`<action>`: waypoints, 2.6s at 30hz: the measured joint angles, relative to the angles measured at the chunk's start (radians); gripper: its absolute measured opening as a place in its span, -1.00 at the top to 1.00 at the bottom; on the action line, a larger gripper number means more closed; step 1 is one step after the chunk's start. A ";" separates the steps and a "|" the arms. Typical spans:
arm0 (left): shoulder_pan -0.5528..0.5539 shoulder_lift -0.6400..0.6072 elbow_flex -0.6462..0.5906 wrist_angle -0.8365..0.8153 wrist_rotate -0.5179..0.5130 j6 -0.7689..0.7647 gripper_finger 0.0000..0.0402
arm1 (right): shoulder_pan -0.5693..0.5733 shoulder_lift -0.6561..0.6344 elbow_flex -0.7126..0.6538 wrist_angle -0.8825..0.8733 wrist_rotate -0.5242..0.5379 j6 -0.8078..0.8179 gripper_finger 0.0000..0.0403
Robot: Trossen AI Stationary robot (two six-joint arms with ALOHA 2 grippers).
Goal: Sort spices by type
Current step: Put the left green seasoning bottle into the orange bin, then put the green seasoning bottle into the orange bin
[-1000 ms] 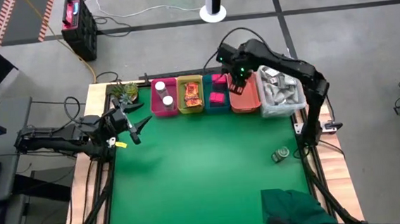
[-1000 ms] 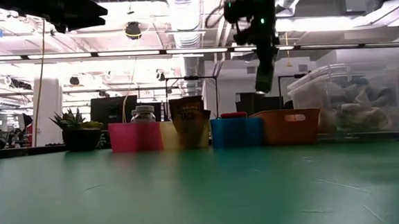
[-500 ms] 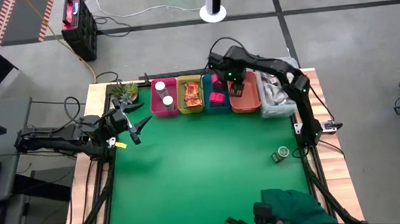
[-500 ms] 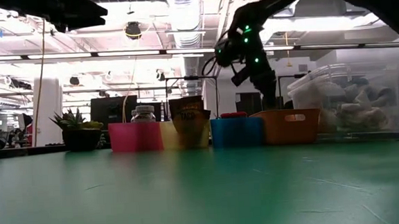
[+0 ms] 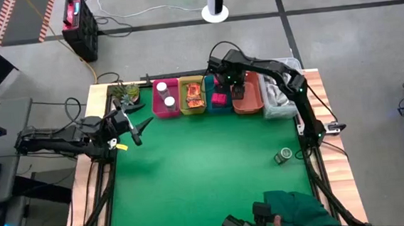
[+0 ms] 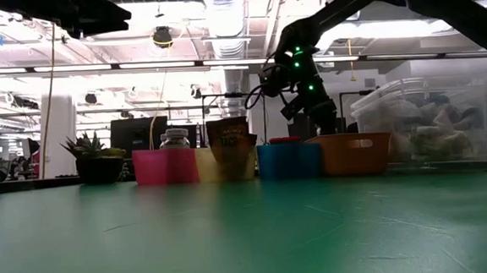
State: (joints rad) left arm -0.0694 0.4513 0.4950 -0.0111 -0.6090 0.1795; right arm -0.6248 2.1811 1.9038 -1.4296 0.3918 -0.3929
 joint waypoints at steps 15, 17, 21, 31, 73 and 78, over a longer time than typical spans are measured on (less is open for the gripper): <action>0.000 0.000 0.000 -0.025 0.000 0.010 -0.29 | -0.020 -0.001 0.001 -0.043 -0.044 -0.005 -0.37; 0.000 0.000 0.000 -0.025 0.000 0.010 -0.29 | -0.019 -0.001 0.012 -0.080 -0.031 0.008 -0.37; 0.000 0.000 0.000 -0.025 0.000 0.009 -0.29 | -0.010 -0.003 0.064 -0.146 -0.025 0.054 -0.37; 0.000 0.000 0.000 -0.029 0.000 0.008 -0.29 | 0.064 -0.142 0.070 -0.142 -0.066 0.156 -0.37; 0.000 0.000 0.000 -0.028 0.000 -0.019 -0.29 | 0.925 -0.898 -0.718 -0.100 -0.363 0.920 -0.86; 0.000 0.000 0.000 -0.028 0.000 -0.019 -0.29 | 1.037 -0.898 -0.769 -0.075 -0.328 0.926 -0.85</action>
State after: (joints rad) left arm -0.0696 0.4515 0.4950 -0.0395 -0.6086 0.1600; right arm 0.4122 1.2831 1.1348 -1.5048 0.0635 0.5336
